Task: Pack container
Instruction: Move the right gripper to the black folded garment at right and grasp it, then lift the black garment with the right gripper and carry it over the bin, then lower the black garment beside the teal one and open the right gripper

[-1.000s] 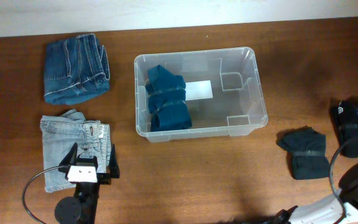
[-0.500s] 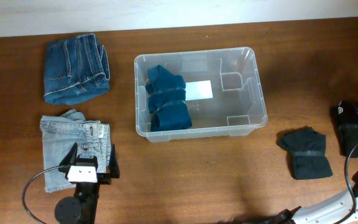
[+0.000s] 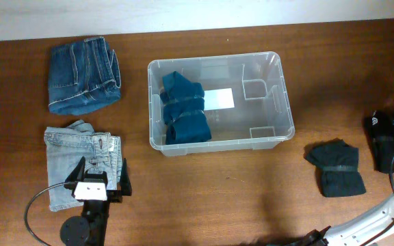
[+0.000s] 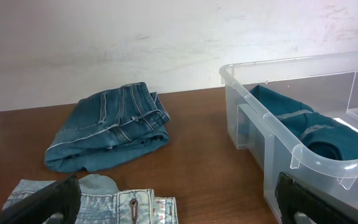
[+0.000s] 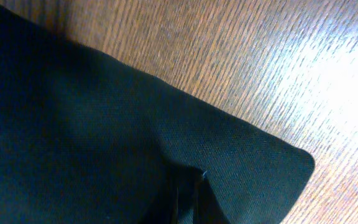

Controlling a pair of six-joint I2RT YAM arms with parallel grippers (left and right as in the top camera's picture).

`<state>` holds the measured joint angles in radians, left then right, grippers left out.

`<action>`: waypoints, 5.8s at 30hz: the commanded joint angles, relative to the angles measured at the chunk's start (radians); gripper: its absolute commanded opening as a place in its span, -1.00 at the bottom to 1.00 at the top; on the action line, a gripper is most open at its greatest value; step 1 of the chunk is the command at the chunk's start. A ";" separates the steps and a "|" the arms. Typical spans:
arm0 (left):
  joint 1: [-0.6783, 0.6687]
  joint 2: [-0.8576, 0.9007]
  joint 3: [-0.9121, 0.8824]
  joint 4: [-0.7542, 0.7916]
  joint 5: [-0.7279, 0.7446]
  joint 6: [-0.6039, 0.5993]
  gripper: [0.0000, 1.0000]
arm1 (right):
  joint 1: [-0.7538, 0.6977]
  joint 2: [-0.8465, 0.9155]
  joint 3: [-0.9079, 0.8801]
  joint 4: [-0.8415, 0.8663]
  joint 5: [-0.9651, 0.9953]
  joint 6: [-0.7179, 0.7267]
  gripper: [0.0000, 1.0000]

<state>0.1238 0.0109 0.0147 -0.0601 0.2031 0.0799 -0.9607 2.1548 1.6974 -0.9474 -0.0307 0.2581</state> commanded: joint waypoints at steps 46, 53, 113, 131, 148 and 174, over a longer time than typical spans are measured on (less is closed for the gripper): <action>0.003 -0.005 -0.005 -0.001 0.011 0.012 0.99 | 0.330 0.129 0.369 -0.190 -0.378 -0.649 0.99; 0.003 -0.005 -0.006 -0.001 0.011 0.012 0.99 | 0.332 0.198 0.369 -0.155 -0.430 -0.760 1.00; 0.003 -0.005 -0.005 -0.001 0.011 0.012 0.99 | 0.275 0.253 0.935 -0.650 -1.193 -0.593 -0.92; 0.003 -0.005 -0.005 -0.001 0.011 0.012 0.99 | 0.781 0.125 1.067 -0.751 -0.728 -0.320 -0.92; 0.003 -0.005 -0.006 -0.001 0.011 0.012 0.99 | 1.164 0.126 0.693 -0.457 -0.375 0.040 -0.92; 0.003 -0.005 -0.005 -0.001 0.011 0.012 0.99 | 1.169 0.122 0.530 -0.350 -0.214 -0.085 0.40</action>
<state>0.1238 0.0109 0.0147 -0.0601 0.2031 0.0799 0.2028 2.2990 2.1799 -1.2957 -0.2756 0.2211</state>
